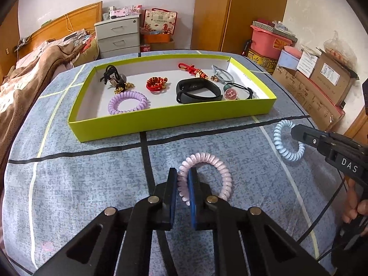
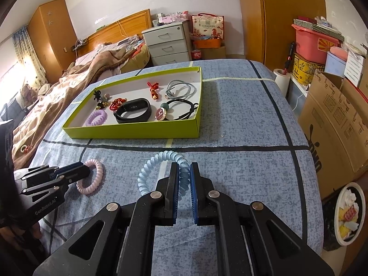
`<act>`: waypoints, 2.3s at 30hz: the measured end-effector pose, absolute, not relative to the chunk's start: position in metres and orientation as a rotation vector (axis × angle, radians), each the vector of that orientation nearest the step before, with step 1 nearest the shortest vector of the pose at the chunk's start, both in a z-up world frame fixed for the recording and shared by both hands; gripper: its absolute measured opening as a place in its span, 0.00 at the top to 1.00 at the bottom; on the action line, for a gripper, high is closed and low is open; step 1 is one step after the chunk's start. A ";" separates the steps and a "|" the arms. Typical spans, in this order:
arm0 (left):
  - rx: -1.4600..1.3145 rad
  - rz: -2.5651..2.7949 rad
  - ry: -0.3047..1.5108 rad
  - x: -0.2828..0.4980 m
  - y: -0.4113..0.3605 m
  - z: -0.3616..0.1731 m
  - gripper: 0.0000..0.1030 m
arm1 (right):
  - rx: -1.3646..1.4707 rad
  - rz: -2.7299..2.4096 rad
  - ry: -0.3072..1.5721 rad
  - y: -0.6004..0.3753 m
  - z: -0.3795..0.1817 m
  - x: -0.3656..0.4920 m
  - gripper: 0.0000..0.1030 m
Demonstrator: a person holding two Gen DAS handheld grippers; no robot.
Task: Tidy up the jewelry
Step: 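Carry light-blue coil into box with right gripper while left carries pink coil in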
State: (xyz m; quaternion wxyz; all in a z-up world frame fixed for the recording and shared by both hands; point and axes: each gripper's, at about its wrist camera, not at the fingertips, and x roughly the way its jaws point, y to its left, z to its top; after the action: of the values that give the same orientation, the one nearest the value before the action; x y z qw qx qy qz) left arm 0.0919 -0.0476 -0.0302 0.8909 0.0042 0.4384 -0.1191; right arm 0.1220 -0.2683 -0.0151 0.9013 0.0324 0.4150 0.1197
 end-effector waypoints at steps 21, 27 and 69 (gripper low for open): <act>-0.068 -0.245 0.795 0.118 -0.007 0.024 0.91 | 0.100 0.259 0.794 -0.251 0.021 0.142 0.91; -0.089 -0.205 0.788 0.148 0.010 0.028 0.91 | 0.084 0.231 0.794 -0.245 0.021 0.170 0.91; -0.136 -0.113 0.879 0.193 0.029 -0.007 0.58 | -0.010 0.159 0.824 -0.233 -0.006 0.236 0.70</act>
State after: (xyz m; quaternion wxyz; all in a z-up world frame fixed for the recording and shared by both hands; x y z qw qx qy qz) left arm 0.1933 0.0291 -0.0066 0.9012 -0.0655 0.4249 -0.0545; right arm 0.2363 -0.2325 -0.0060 0.9133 -0.0050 0.3999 0.0770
